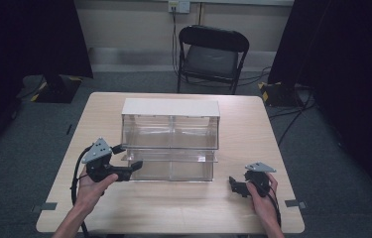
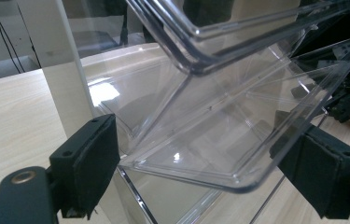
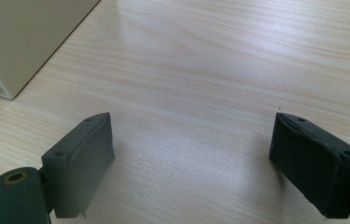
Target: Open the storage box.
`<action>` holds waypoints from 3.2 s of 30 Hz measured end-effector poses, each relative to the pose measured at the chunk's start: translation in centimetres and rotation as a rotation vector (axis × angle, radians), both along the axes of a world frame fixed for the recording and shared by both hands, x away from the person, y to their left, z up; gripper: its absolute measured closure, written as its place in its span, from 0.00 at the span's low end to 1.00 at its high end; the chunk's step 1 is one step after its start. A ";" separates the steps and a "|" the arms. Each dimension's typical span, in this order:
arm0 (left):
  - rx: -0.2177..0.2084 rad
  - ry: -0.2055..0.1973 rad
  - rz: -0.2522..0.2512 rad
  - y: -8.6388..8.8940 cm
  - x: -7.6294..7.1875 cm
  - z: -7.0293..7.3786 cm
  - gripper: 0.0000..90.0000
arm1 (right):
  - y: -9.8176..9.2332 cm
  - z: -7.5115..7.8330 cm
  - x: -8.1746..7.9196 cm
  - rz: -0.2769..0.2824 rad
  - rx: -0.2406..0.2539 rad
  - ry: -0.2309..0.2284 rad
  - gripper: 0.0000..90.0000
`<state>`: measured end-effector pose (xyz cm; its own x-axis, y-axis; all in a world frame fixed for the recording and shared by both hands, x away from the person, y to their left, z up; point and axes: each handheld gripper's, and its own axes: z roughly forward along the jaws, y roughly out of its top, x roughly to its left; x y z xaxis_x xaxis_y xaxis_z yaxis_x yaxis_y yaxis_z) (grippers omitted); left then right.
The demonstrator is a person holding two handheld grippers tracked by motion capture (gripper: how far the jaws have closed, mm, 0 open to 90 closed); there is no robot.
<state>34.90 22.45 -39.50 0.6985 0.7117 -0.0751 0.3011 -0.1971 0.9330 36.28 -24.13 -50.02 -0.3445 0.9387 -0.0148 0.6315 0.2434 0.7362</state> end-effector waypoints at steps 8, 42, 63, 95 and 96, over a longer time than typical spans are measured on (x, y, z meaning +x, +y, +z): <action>-0.006 -0.007 -0.006 0.2 0.1 0.4 0.16 | 0.0 0.0 0.0 0.000 0.000 0.000 0.14; -0.016 0.004 0.015 -0.7 1.1 1.1 0.07 | 0.0 0.0 0.0 -0.001 0.001 0.002 0.14; -0.024 0.055 0.018 -0.8 1.5 1.1 0.06 | 0.0 0.0 0.0 -0.001 0.001 0.003 0.14; -0.033 0.050 0.012 -0.7 1.5 1.1 0.06 | 0.0 0.0 0.0 -0.001 0.001 0.003 0.14; -0.033 0.050 0.012 -0.7 1.5 1.1 0.06 | 0.0 0.0 0.0 -0.001 0.001 0.003 0.14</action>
<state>36.44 21.78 -38.35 0.6848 0.7165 -0.1332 0.3492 -0.1621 0.9229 36.33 -24.10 -50.01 -0.3437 0.9390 -0.0129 0.6336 0.2420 0.7348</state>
